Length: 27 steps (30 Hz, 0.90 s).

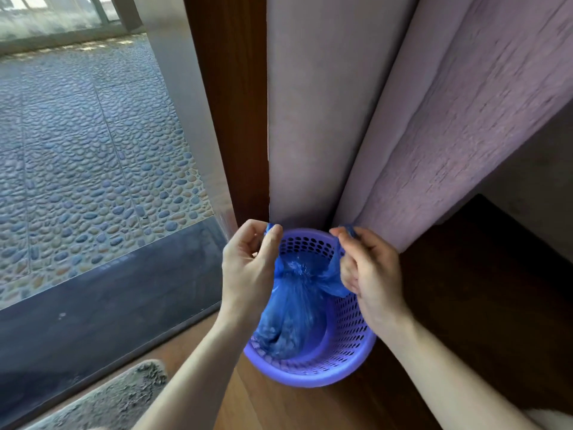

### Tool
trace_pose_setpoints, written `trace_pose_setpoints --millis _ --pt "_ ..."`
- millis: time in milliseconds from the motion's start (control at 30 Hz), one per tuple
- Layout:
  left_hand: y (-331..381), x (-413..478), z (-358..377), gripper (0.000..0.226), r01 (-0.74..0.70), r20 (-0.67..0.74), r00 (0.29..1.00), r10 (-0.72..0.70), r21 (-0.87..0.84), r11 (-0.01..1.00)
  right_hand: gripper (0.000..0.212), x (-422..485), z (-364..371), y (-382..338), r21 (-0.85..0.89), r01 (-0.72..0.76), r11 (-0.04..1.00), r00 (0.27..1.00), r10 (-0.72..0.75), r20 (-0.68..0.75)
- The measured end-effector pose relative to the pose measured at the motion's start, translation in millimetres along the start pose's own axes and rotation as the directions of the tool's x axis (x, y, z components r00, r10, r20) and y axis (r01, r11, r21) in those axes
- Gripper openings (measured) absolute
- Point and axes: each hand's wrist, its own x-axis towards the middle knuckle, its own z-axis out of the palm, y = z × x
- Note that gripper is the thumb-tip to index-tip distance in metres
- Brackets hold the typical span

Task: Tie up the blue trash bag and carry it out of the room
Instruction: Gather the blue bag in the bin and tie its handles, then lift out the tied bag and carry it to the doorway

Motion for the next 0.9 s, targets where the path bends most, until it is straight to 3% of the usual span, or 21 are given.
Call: trace_pose_setpoints --millis 167,400,600,900 --pt "9.8 -13.4 11.1 0.029 -0.031 0.035 0.999 0.029 0.049 0.998 0.027 -8.5 16.0 -0.1 -0.130 0.119 0.984 0.993 -0.118 0.014" --pt "42.5 -24.3 29.3 0.027 0.036 -0.101 0.994 -0.034 0.017 0.999 0.023 -15.5 26.3 -37.0 -0.137 0.129 0.982 0.992 -0.126 0.031" --pt "168.4 -35.2 40.1 0.027 0.085 -0.163 0.984 -0.071 0.079 0.993 0.016 -50.1 53.1 -162.0 -0.183 0.089 0.979 0.996 -0.089 0.011" --pt "430.2 -53.3 29.3 0.026 0.112 -0.207 0.974 -0.091 0.091 0.990 0.017 -112.3 106.2 -414.1 -0.274 0.127 0.953 0.991 -0.113 0.066"
